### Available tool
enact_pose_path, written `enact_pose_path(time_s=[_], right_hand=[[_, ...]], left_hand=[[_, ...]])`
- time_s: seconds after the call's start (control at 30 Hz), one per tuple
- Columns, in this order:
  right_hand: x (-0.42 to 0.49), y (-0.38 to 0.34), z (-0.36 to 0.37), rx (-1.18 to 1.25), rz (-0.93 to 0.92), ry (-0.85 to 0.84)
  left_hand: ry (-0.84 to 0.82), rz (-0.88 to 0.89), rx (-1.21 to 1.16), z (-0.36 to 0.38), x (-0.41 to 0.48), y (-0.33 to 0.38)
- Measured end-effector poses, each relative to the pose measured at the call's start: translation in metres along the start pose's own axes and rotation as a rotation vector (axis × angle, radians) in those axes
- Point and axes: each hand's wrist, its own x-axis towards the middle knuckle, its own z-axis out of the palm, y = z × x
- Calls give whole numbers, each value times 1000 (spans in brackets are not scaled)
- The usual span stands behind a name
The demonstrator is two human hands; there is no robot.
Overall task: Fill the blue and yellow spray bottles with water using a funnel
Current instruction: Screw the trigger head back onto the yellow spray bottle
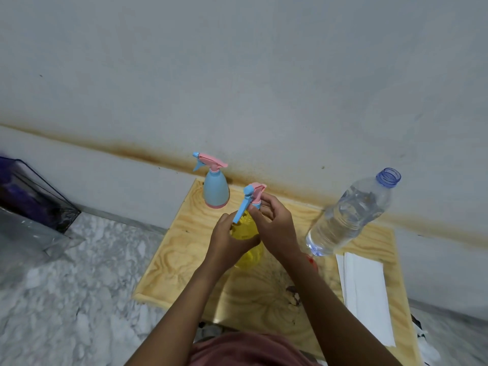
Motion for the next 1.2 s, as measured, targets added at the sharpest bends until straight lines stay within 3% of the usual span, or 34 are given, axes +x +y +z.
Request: enact_pose_path(time_s=[0.23, 0.4, 0.57, 0.83, 1.07, 1.2], right_hand=[[3, 0, 1, 255, 75, 21], [5, -4, -6, 199, 42, -140], [6, -6, -18, 179, 47, -176], [6, -8, -15, 260, 38, -74], [1, -12, -17, 223, 6, -172], [-1, -9, -10, 300, 37, -52]], left_hand=[[3, 103, 52, 3, 0, 2], [-31, 129, 46, 5, -1, 0], [-20, 153, 8, 5, 0, 3], [38, 181, -10, 8, -1, 12], [32, 149, -65, 6, -1, 14], [8, 163, -104, 7, 1, 17]])
